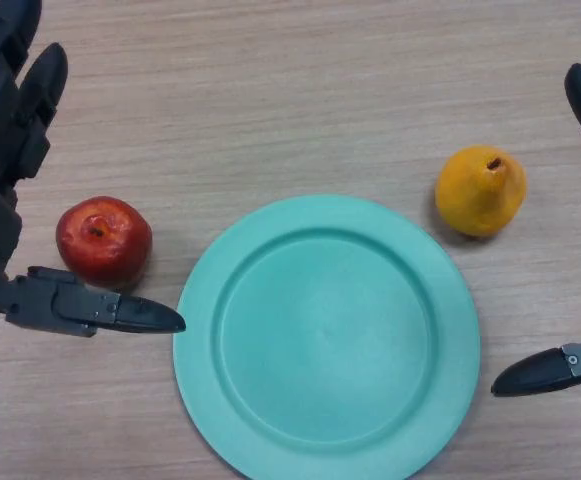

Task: Pick up the red apple and place it on the plate

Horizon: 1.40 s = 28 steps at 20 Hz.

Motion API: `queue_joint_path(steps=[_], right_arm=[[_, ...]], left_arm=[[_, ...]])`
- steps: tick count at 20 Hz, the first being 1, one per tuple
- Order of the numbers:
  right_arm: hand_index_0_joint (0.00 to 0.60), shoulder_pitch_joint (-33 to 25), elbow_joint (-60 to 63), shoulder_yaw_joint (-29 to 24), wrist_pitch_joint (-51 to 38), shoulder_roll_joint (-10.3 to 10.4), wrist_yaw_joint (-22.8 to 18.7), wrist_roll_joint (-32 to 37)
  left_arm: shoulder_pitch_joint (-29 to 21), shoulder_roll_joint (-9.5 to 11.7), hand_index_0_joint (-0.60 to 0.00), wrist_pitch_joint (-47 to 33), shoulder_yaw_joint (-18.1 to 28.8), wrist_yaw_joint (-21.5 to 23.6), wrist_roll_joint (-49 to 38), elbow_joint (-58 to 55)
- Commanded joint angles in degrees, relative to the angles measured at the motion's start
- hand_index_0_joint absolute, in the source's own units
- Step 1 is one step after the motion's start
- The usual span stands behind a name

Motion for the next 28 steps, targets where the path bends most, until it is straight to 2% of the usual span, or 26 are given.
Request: queue_joint_path(steps=[1, 3, 8, 12, 17, 22, 25, 28], right_arm=[[0.0, -1.2, -2.5, -0.8, -8.3, -0.6, -1.4, 1.0], [0.0, -1.1, -2.5, -0.8, -8.1, -0.5, -1.4, 1.3], [0.0, -1.3, -2.6, 0.6, -8.8, -0.7, -0.5, -0.6], [0.0, -1.4, -2.3, 2.9, -8.5, -0.2, -0.6, -2.2], [0.0, -1.8, -2.7, 4.8, -7.1, 0.0, -0.4, -2.9], [0.0, -1.7, -2.6, 5.4, -7.0, 0.2, -0.7, -3.1], [0.0, -1.6, -2.7, 5.3, -6.9, 0.4, -1.6, -2.8], [0.0, -0.9, -3.6, 6.1, -6.7, 0.6, -2.1, -3.0]], left_arm=[[-1.1, 1.8, 0.0, -6.5, 4.4, -0.4, 0.6, -1.6], [-1.5, 2.1, 0.0, -6.4, 5.3, -0.1, -0.2, -0.7], [-2.4, 3.8, 0.0, -12.0, 7.9, 0.5, 3.0, 6.3], [-2.8, 4.9, 0.0, -24.4, 8.5, 2.3, 8.8, 20.9], [-4.9, 6.6, 0.0, -34.0, 4.6, 5.9, 16.9, 39.4], [-8.3, 6.2, 0.0, -38.0, -0.5, 8.9, 18.6, 50.9], [-11.2, 5.8, 0.0, -38.3, -3.1, 8.8, 18.6, 56.6], [-13.0, 6.0, 0.0, -43.4, -5.5, 8.4, 23.2, 62.5]])
